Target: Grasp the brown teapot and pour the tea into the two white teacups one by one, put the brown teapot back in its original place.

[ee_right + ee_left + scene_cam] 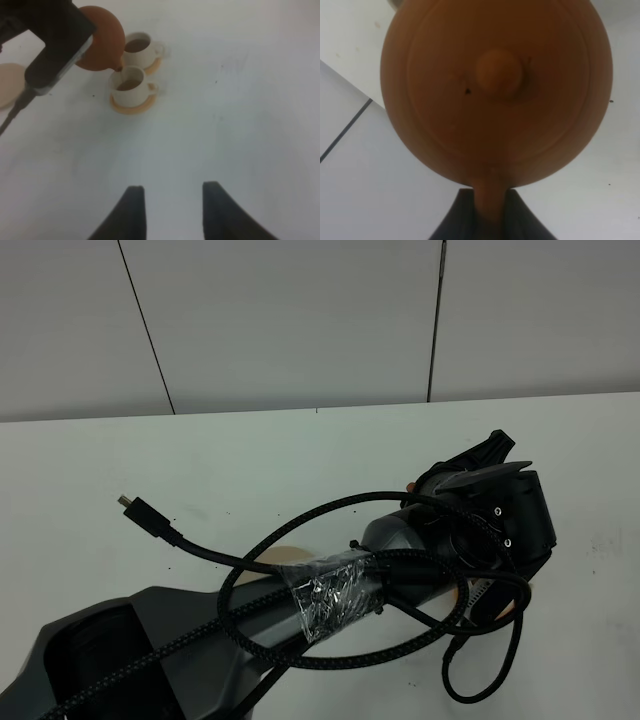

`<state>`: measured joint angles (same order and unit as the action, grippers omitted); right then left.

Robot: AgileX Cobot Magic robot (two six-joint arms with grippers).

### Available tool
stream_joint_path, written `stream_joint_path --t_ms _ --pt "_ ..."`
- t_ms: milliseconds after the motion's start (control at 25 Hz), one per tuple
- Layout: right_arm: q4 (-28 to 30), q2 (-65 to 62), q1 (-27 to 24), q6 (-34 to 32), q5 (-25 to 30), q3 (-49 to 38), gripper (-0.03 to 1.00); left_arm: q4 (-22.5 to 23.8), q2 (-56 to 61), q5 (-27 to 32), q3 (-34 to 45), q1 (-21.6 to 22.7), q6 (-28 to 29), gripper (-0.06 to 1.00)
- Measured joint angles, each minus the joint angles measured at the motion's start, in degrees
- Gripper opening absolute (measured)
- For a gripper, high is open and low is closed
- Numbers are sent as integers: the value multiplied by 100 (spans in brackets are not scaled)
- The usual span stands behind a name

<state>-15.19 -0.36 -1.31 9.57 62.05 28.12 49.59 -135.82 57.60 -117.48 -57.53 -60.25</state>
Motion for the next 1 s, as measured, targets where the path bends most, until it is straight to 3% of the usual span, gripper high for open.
stream_joint_path --t_ms 1000 --pt "0 0 0 -5 0 0 27 306 0 -42 0 0 -264 17"
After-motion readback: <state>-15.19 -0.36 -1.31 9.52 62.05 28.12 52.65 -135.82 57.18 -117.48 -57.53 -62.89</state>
